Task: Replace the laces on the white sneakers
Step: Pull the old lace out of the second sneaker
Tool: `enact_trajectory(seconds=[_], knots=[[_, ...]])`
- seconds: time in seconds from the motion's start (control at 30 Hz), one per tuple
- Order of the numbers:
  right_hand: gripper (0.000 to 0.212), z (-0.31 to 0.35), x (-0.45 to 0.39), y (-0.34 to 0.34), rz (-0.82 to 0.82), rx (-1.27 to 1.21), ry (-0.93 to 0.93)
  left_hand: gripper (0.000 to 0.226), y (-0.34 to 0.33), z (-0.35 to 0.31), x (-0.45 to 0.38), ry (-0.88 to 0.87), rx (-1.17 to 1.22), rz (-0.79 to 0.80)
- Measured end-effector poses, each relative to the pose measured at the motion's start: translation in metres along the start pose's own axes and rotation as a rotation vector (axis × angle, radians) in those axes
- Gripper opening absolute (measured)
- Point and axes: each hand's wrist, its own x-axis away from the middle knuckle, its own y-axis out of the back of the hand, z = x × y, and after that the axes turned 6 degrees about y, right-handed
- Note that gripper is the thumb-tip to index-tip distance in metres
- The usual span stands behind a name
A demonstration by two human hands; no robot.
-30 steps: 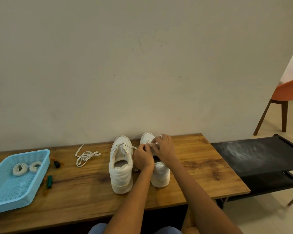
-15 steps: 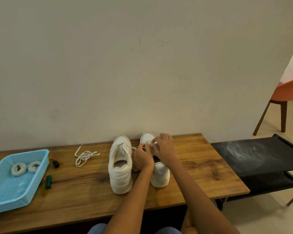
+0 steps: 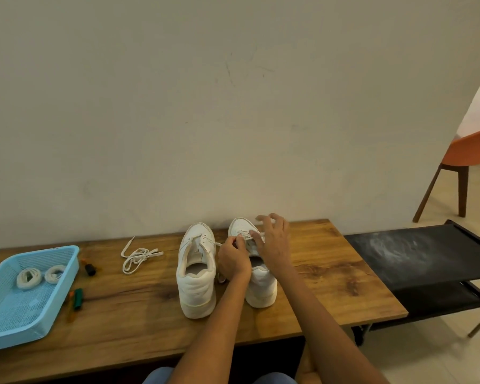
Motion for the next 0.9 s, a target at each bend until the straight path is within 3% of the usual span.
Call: enact_trajectory(seconds=[0.1, 0.17, 0.23, 0.37, 0.5, 0.6, 0.77, 0.9], knots=[[0.029, -0.002, -0.004, -0.001, 0.277, 0.025, 0.069, 0.029, 0.000, -0.001, 0.000, -0.004, 0.004, -0.002], [0.027, -0.003, -0.005, -0.001, 0.319, 0.009, 0.087, 0.031, 0.001, -0.001, 0.001, 0.010, 0.027, -0.010], [0.023, -0.004, -0.004, -0.002, 0.206, -0.048, 0.068, 0.041, 0.001, -0.001, 0.002, 0.022, 0.047, -0.020], [0.010, 0.000, 0.004, 0.003, -0.252, -0.129, -0.032, 0.047, 0.000, -0.001, 0.001, 0.026, 0.042, -0.020], [0.020, 0.001, 0.002, 0.010, -0.519, -0.292, -0.308, 0.049, 0.000, -0.001, 0.000, 0.049, 0.052, -0.015], [0.027, -0.004, -0.006, 0.016, -0.558, -0.400, -0.477, 0.047, -0.001, 0.000, -0.001, 0.048, 0.034, -0.019], [0.026, -0.011, -0.014, 0.013, -0.346, -0.325, -0.412, 0.042, -0.002, 0.001, -0.003, 0.024, -0.005, -0.005], [0.029, -0.010, -0.015, 0.017, -0.391, -0.365, -0.495, 0.042, -0.003, 0.001, -0.004, 0.029, 0.009, -0.002]])
